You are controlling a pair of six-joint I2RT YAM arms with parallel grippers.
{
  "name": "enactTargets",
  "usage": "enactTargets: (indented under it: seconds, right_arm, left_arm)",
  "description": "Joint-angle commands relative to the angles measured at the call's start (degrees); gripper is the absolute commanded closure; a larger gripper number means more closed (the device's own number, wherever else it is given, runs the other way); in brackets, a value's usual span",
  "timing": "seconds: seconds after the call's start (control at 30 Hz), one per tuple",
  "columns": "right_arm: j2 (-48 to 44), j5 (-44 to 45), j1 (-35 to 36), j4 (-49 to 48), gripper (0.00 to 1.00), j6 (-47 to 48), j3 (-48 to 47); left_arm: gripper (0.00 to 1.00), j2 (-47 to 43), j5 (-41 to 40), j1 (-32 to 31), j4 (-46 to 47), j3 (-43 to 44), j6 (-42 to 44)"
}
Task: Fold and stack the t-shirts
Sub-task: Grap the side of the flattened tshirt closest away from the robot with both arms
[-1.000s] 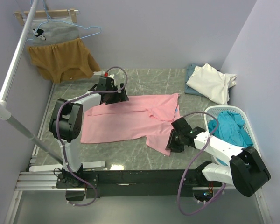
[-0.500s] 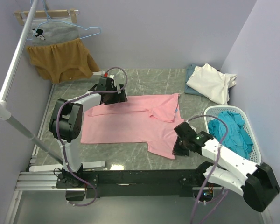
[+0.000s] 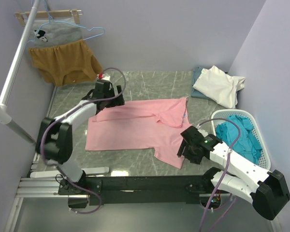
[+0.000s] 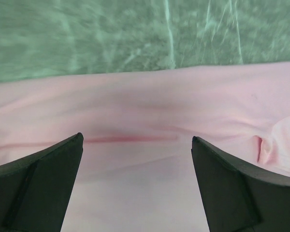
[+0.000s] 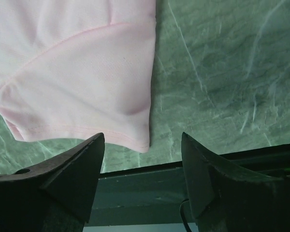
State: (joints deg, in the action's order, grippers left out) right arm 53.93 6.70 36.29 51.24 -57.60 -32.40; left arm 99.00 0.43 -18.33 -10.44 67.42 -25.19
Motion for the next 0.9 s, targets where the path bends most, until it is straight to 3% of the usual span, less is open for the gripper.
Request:
enactTargets:
  seconds: [0.0,0.47,0.67,0.87]
  right_arm:
    - [0.9,2.9,0.4,0.8,0.28,0.2,-2.1]
    - [7.1,3.1,0.4,-5.1,0.27,8.0,-4.4]
    - [9.6,3.1,0.3,-7.2,0.26,10.7,-6.0]
    - [11.0,3.3,0.4,-7.7,0.26,11.6,-7.1]
  left_arm:
    - [0.01,-12.2,-10.8,-0.3,-2.4,-5.3,-2.0]
    - [0.01,-36.7,-16.5,-0.3,-13.9,-26.5,-20.8]
    - [0.01,-40.8,-17.7,-0.3,-16.4,-31.9,-26.4]
    - [0.0,-41.5,-25.7,0.7,-21.8,-32.3,-29.4]
